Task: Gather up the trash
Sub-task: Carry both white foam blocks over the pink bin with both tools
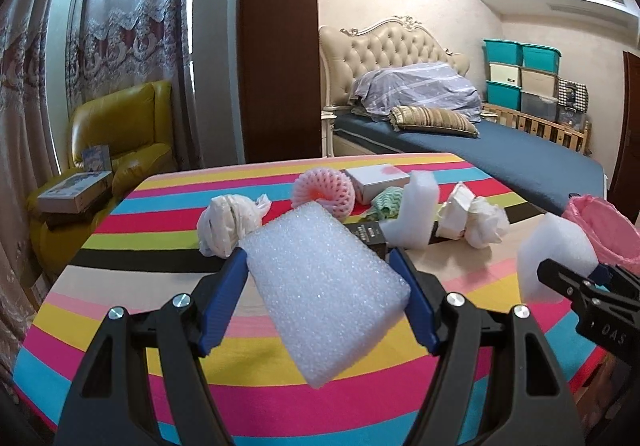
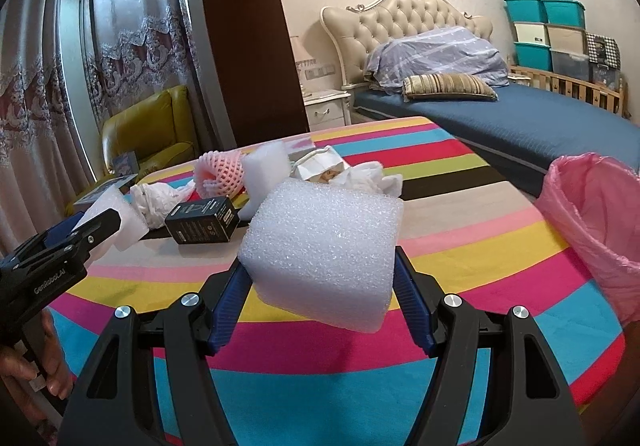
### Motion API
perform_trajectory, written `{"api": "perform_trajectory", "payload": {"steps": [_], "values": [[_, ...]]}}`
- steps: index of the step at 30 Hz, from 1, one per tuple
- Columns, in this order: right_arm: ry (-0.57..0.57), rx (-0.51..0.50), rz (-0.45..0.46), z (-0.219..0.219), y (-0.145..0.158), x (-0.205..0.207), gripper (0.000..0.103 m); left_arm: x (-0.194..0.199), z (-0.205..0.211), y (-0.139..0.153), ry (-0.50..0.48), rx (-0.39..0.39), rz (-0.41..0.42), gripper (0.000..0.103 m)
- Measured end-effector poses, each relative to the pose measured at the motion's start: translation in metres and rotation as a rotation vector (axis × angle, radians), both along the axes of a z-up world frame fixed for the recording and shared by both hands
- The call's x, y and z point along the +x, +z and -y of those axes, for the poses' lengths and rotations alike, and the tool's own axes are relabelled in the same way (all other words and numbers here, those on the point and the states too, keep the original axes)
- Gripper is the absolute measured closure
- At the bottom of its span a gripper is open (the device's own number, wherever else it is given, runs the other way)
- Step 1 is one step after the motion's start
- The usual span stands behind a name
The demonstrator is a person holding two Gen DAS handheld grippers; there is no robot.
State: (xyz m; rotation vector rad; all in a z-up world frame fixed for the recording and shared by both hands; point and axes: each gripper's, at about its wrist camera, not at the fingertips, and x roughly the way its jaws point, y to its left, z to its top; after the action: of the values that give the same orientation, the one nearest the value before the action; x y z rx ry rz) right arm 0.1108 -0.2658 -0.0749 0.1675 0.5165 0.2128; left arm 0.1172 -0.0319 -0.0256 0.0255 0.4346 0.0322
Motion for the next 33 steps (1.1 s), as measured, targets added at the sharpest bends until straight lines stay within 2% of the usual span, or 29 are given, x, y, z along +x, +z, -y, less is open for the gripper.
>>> {"api": "perform_trajectory", "payload": {"steps": [10,17,26,33], "values": [[-0.038,-0.012,0.017,0.030,0.001,-0.011,0.038,-0.010,0.028,-0.001,-0.120,0.016,0.017,0.033],[-0.065,-0.027,0.037,0.055,0.004,-0.019,0.038,-0.010,0.059,-0.002,-0.239,0.053,0.019,0.033],[-0.149,-0.020,0.059,0.103,0.010,-0.032,0.038,-0.003,0.108,0.000,-0.392,0.083,0.013,0.033],[-0.241,-0.055,0.058,0.150,0.012,-0.036,0.038,0.009,0.154,0.009,-0.509,0.083,0.000,0.033]]}}
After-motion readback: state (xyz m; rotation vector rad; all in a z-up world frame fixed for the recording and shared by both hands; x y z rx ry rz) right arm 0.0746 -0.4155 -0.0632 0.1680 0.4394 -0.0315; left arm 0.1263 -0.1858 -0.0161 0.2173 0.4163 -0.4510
